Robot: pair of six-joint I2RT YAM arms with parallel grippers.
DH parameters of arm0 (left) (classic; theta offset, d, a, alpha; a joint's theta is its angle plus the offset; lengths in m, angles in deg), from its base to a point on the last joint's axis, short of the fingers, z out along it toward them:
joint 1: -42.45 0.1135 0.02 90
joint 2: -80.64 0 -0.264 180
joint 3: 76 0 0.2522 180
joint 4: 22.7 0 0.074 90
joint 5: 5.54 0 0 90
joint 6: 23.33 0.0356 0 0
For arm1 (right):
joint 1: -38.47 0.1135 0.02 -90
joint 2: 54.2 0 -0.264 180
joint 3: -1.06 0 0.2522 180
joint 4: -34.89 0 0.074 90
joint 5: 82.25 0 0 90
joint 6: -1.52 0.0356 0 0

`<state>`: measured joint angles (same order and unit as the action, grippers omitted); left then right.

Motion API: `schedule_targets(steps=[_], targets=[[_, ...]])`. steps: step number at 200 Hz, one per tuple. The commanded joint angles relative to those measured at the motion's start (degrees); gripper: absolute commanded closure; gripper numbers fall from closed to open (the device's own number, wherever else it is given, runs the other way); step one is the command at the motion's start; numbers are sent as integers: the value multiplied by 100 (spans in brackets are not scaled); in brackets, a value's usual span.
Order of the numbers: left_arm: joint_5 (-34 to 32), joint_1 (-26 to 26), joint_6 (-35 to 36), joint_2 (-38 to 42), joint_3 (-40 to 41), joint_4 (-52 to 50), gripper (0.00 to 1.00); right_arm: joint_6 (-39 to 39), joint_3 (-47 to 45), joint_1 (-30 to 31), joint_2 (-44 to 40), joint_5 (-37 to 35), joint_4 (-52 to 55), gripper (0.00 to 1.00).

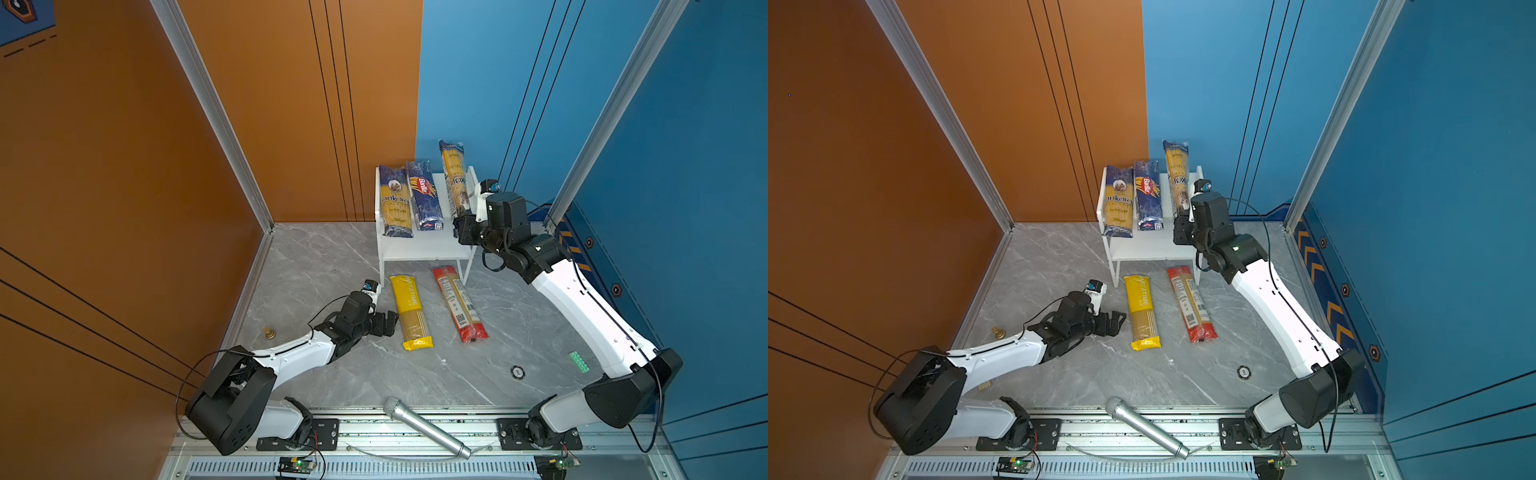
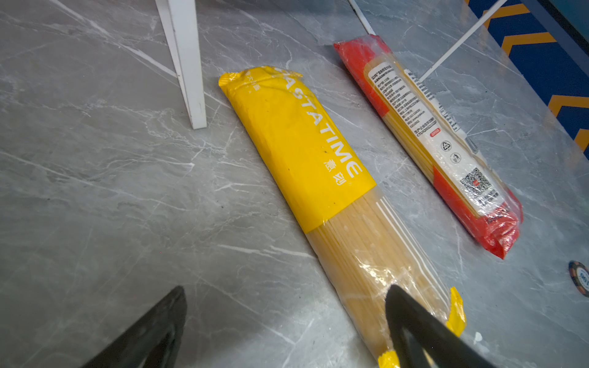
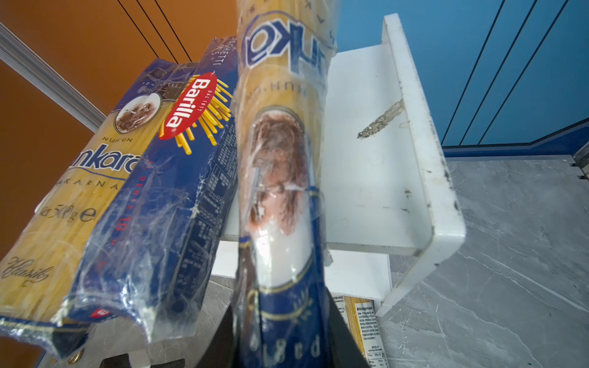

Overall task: Arrange pasta packages on shelves
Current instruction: Place the pasta bag on the shelf.

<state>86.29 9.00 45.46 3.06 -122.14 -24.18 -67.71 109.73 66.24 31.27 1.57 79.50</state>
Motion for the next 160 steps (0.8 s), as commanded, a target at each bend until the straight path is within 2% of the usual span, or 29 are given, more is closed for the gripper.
schedule_targets(steps=[1,160], targets=[[47,-47,85,-14,-98,-34,2,-85,105,21,-166,-286,-1102,98],[71,-37,82,-56,-128,-32,2,-90,187,18,-31,-338,-1282,98]])
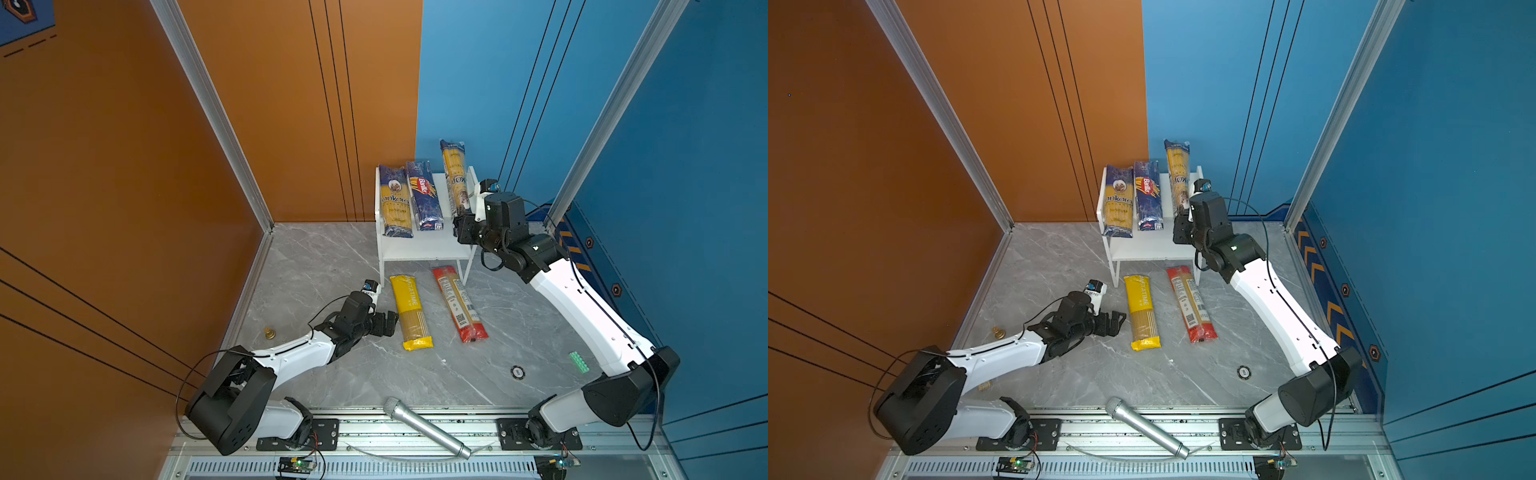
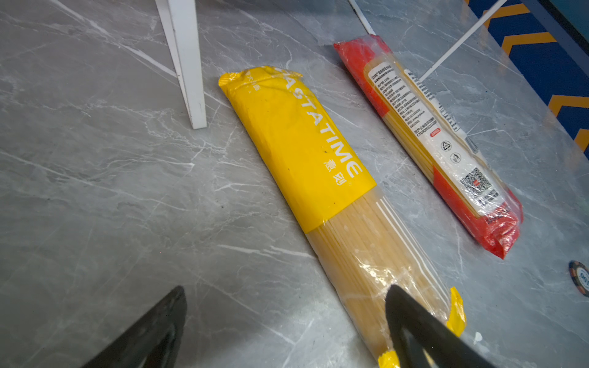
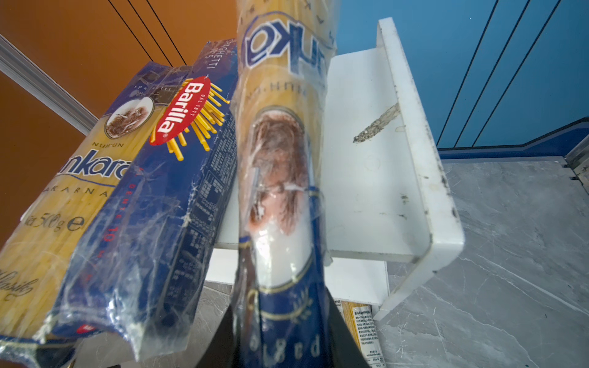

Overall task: Arrange pasta packages on shelves
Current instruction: Place the pasta bag on the shelf.

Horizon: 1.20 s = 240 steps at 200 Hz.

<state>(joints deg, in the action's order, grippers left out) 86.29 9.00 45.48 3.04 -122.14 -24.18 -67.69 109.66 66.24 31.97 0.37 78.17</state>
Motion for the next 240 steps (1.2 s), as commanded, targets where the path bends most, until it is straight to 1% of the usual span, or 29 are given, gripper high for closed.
schedule_targets(steps=[1,65,68,80,98,109,142,188,240], targets=[[67,-38,80,-54,-128,-36,2,-93,197,14,-101,-215,-1145,98],[64,-38,81,-53,-132,-34,2,-111,236,-26,-20,-227,-1133,97],[66,-37,87,-53,-136,-32,2,-111,230,-26,-21,-229,-1138,96],[77,-22,80,-53,-146,-32,2,-111,201,-24,-35,-267,-1136,88],[101,-25,89,-55,-171,-58,2,-111,157,-35,-54,-321,-1144,87],[104,-23,105,-62,-200,-84,2,-108,140,-41,-57,-334,-1133,83],[101,-23,115,-66,-231,-126,2,-108,89,-52,-46,-335,-1148,83],[121,-39,106,-106,-261,-127,2,-93,43,-65,-21,-315,-1142,69],[119,-37,117,-97,-243,-133,2,-54,25,-79,5,-297,-1147,65]])
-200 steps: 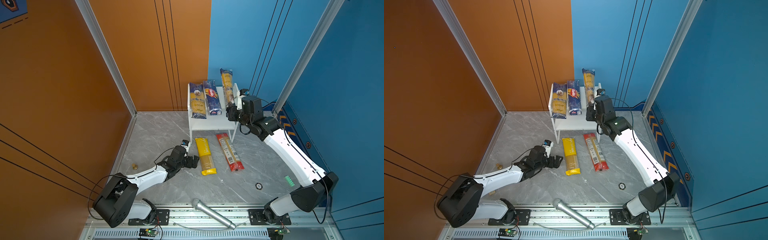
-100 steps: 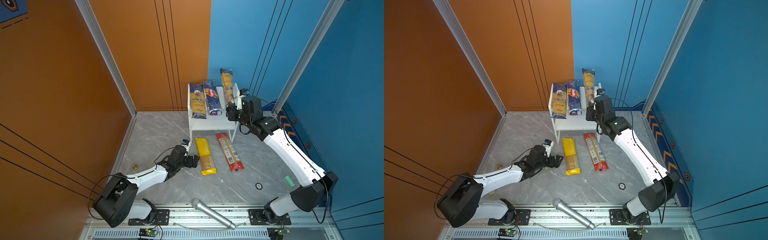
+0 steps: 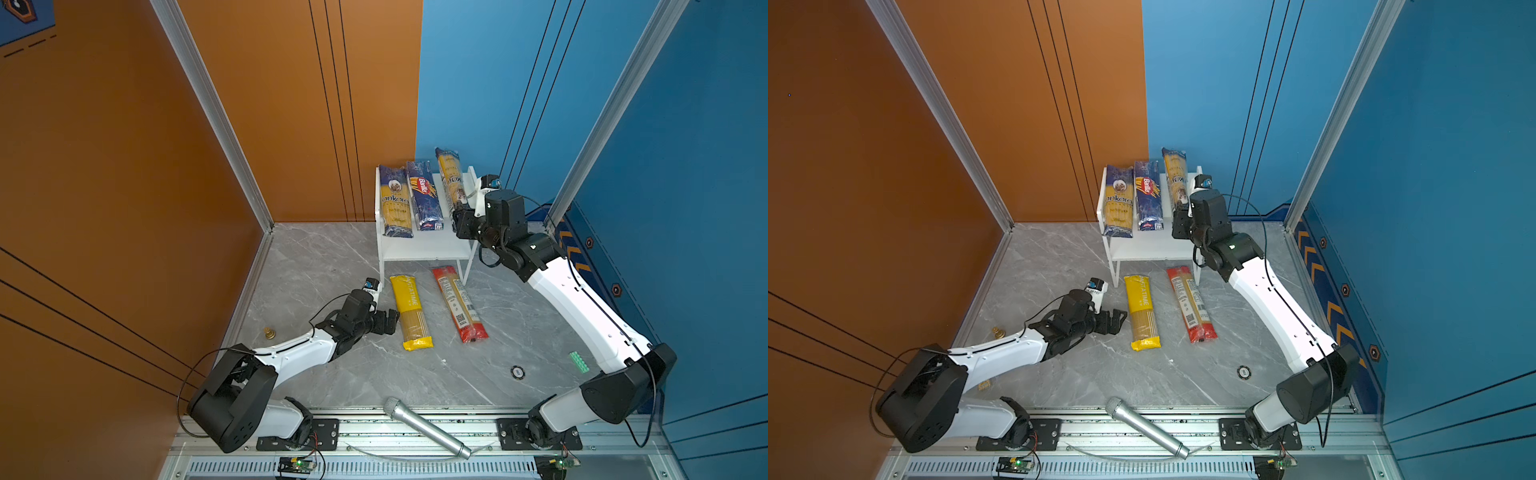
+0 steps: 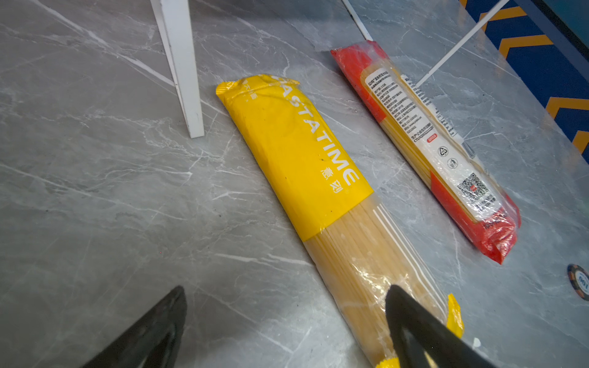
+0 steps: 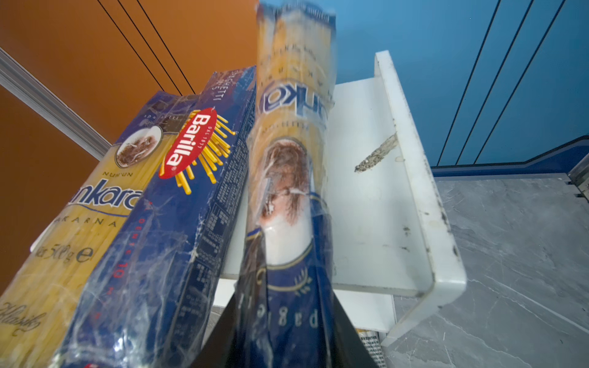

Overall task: Arrange pasta packages on shelves
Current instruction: Place the pasta bag on the shelf.

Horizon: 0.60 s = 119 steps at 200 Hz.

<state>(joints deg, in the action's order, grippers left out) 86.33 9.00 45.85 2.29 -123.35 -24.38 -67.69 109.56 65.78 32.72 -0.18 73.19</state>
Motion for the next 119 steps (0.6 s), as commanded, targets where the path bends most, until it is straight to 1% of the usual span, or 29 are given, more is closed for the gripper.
schedule_targets(steps=[1,96,119], targets=[[113,-34,79,-23,-118,-111,2,-52,31,-33,-65,-244,-650,65],[91,-36,79,21,-85,-118,2,-23,27,-33,-68,-209,-642,63],[75,-36,82,52,-59,-110,2,-29,27,-41,-87,-201,-636,58]])
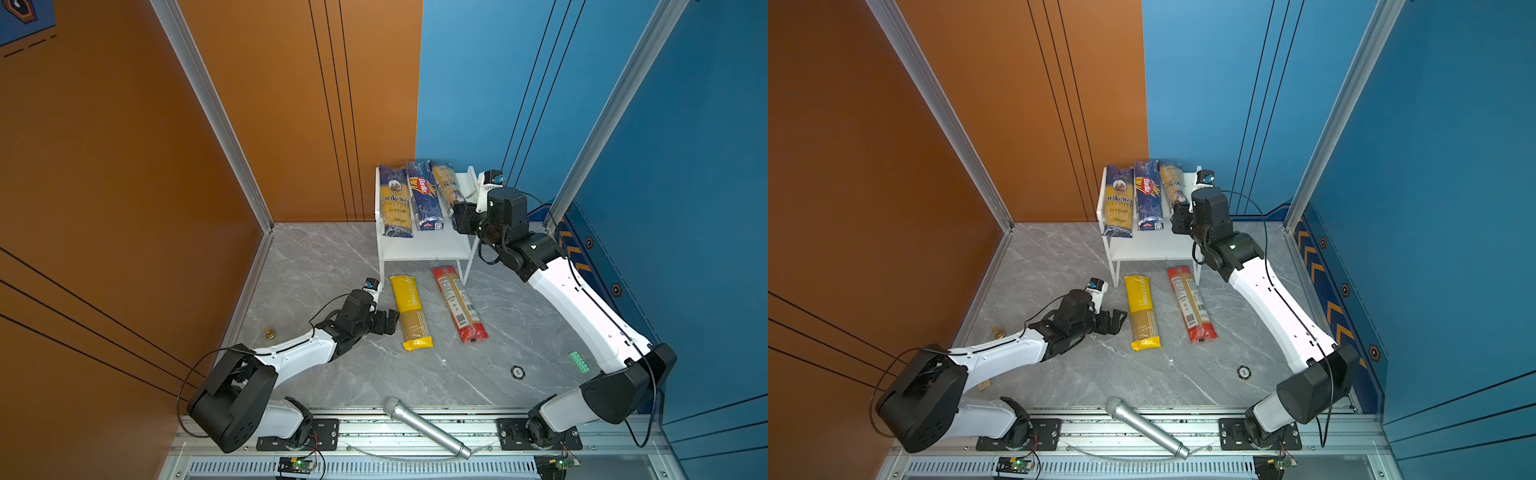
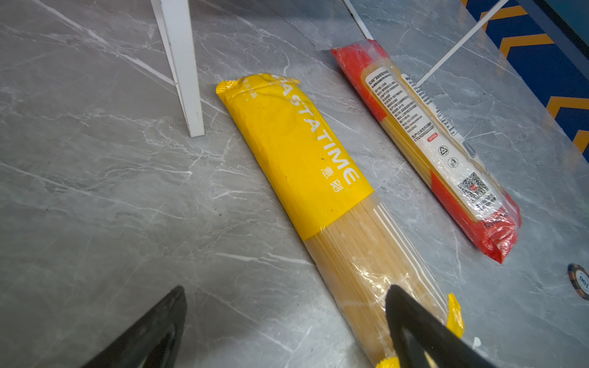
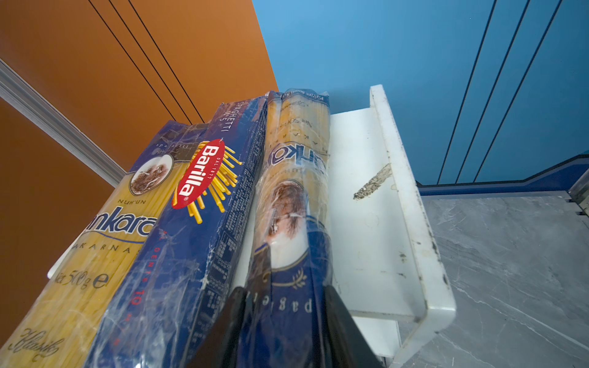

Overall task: Arrange pasta packages on shelves
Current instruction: Place the pasta bag on the shelf.

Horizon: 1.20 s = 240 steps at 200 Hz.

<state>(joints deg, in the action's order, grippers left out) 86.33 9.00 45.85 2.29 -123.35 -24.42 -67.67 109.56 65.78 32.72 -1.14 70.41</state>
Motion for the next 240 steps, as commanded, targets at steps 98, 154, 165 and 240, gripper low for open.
schedule_targets(steps=[98,154,165,240], targets=[[59,-39,71,94,-35,-116,2,-76,220,-103,-140,89,-248,53],[62,-35,74,135,-25,-116,2,-221,245,-120,-301,225,-87,51],[64,-38,69,144,-17,-119,2,-294,247,-138,-356,309,0,51],[42,-47,55,197,18,-122,2,-726,-44,-215,-920,1087,676,50]])
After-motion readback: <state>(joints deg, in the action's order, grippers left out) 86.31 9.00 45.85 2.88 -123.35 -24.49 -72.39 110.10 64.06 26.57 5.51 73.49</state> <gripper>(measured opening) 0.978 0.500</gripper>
